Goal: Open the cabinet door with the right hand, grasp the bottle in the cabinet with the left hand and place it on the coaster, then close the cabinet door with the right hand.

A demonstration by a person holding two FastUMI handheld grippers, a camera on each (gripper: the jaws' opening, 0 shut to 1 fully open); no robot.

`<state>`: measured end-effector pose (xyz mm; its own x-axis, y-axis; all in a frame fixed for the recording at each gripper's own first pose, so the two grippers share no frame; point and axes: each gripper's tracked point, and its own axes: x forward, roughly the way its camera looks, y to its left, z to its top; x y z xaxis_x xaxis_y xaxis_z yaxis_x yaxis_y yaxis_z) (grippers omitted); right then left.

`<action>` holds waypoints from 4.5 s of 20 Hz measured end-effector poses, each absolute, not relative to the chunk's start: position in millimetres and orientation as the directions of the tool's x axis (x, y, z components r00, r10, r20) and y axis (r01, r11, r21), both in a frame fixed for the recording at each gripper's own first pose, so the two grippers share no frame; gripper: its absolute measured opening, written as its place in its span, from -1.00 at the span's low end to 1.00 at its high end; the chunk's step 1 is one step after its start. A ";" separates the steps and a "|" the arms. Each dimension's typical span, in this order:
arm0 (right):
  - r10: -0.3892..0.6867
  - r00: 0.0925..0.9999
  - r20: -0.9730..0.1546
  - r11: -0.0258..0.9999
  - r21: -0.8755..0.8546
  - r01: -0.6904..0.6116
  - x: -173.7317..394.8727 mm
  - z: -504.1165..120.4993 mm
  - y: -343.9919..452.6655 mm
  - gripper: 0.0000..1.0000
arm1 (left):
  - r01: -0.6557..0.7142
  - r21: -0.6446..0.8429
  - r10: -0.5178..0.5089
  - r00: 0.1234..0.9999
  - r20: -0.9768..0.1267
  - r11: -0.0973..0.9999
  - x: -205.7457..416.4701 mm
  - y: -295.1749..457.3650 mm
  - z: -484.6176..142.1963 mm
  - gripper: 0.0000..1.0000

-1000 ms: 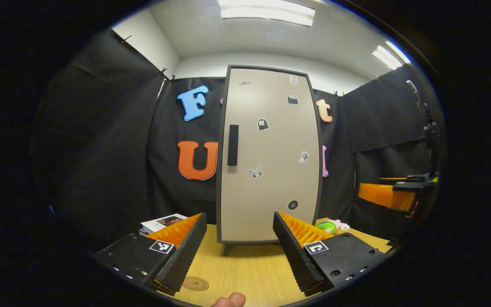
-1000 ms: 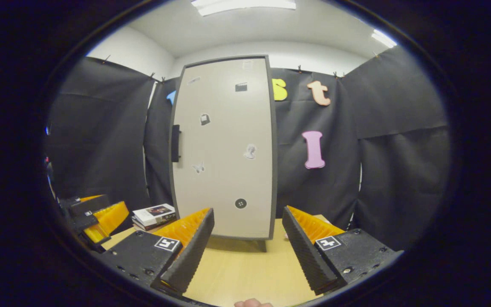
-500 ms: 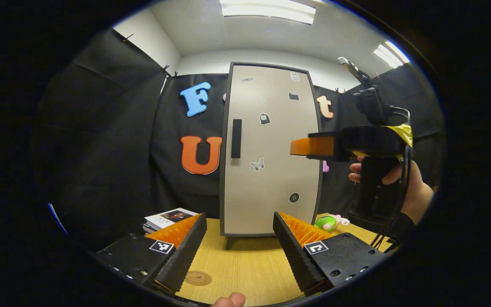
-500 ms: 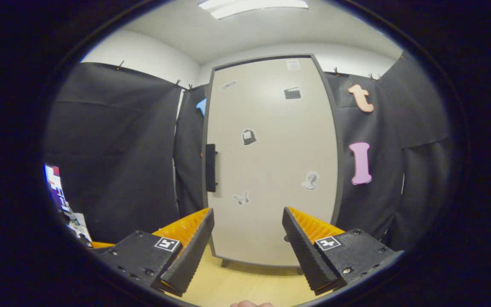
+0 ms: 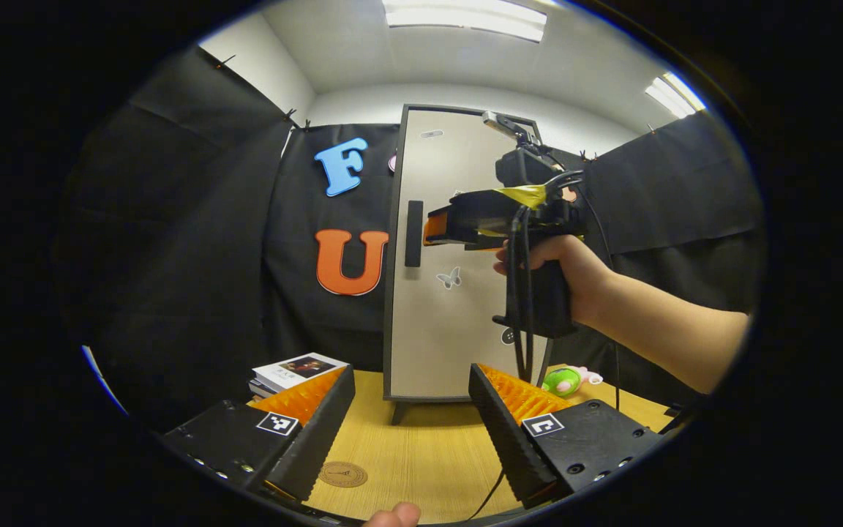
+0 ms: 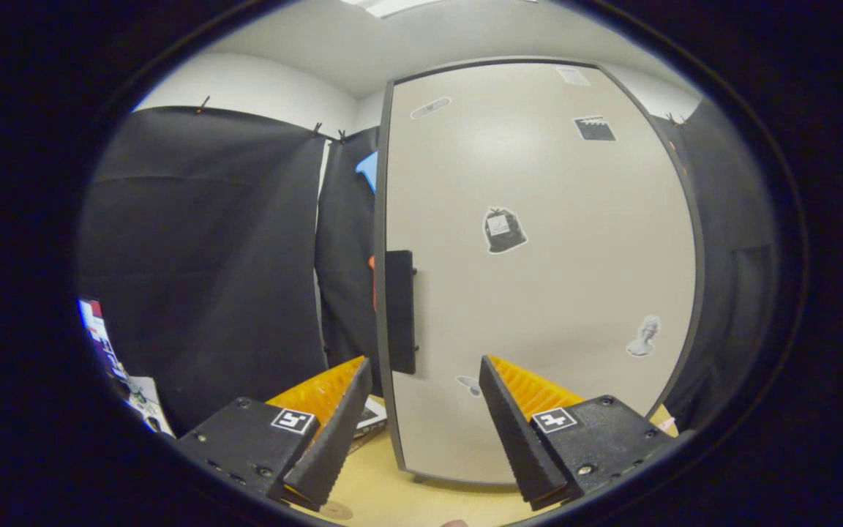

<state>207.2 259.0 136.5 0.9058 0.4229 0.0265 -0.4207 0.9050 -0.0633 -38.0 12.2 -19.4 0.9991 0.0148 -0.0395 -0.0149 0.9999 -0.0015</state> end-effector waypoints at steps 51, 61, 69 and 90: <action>0.510 0.859 -0.042 0.859 -0.039 -0.511 205.6 137.6 294.3 -0.71 | -0.045 0.016 0.045 0.999 -0.022 0.999 -47.3 52.6 -14.1 0.90; 0.546 0.836 -0.056 0.832 -0.083 -0.549 168.5 138.7 259.7 -0.72 | -0.017 -0.013 0.016 1.000 -0.025 1.000 -44.0 40.9 -14.9 0.90; 0.491 0.870 -0.037 0.867 -0.078 -0.492 163.5 138.8 235.8 -0.72 | 0.062 -0.006 -0.062 0.998 -0.020 0.998 -35.5 -3.7 -16.0 0.90; 0.244 0.970 0.019 0.969 -0.027 -0.244 165.3 147.3 175.5 -0.92 | 0.190 0.030 -0.190 0.982 -0.016 0.981 -37.3 -82.9 -16.4 0.90</action>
